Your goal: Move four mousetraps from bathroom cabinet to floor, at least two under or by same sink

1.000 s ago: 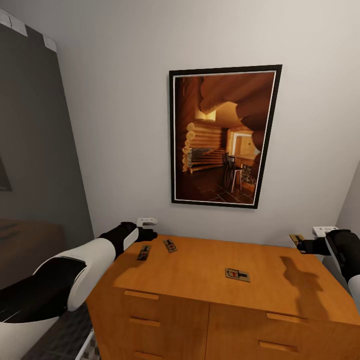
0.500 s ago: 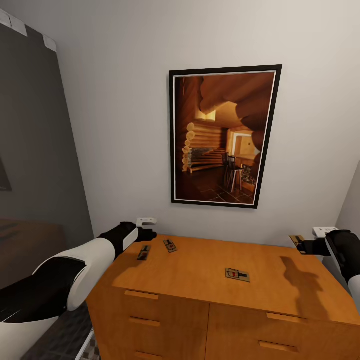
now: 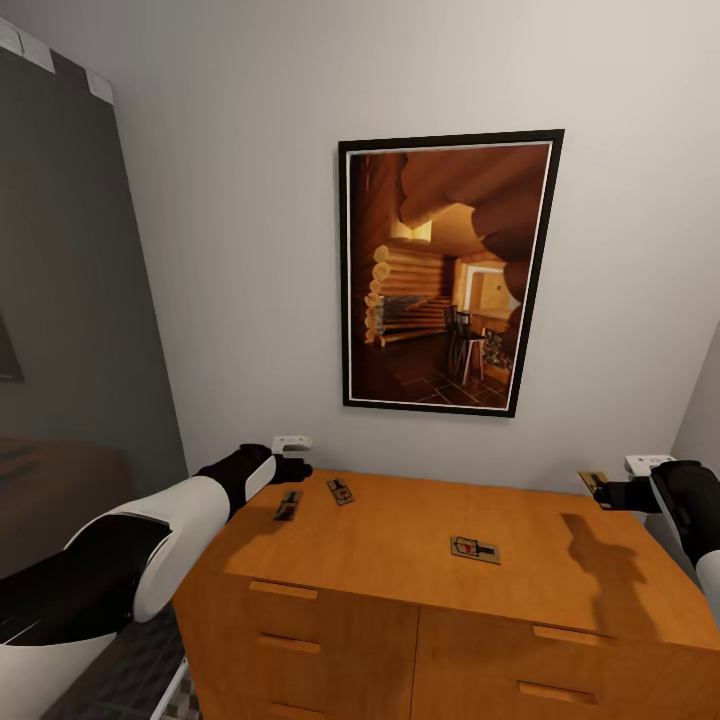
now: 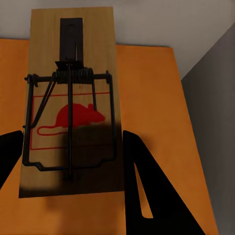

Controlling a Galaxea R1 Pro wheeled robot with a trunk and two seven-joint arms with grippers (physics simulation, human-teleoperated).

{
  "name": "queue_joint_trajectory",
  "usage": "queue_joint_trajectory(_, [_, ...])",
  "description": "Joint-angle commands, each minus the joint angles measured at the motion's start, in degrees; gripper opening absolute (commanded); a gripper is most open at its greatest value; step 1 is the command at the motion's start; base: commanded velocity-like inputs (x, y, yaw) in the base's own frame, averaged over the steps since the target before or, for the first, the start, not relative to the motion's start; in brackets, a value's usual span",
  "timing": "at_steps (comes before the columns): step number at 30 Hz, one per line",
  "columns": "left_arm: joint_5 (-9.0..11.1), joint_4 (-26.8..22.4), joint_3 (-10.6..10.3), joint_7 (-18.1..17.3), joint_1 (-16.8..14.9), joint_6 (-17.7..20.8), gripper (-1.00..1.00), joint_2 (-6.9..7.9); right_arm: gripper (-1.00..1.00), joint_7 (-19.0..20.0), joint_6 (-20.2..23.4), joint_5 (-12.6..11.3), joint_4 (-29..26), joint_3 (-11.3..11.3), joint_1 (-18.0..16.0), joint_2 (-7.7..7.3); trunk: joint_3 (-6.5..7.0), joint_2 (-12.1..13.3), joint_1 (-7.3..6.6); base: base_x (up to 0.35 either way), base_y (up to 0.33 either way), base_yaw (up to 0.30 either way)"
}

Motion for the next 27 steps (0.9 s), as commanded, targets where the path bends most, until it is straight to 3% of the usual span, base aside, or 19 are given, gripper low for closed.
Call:
queue_joint_trajectory(1, [0.6, -0.1, -0.5, 0.0, 0.0, 0.3, 1.0, 0.05, -1.0, 0.3, 0.2, 0.5, -0.1, -0.2, -0.1, 0.04, -0.11, -0.1, 0.02, 0.0, 0.0, 0.0])
queue_joint_trajectory(9, [0.6, 0.0, -0.6, 0.0, -0.1, 0.3, 1.0, 0.79, -1.0, 0.4, 0.2, 0.4, -0.1, -0.2, 0.0, 0.3, -0.11, -0.1, 0.02, 0.0, 0.0, 0.0])
queue_joint_trajectory(18, [0.5, -0.1, -0.7, 0.1, -0.1, 0.3, 1.0, 0.76, -1.0, 0.5, 0.3, 0.3, -0.1, -0.2, 0.0, 1.57, -0.11, -0.1, 0.02, 0.0, 0.0, 0.0])
queue_joint_trajectory(27, [0.5, -0.1, -0.6, 0.1, -0.1, 0.3, 1.0, 0.73, -1.0, 0.4, 0.3, 0.3, -0.1, -0.2, 0.0, 1.87, -0.11, -0.1, 0.02, 0.0, 0.0, 0.0])
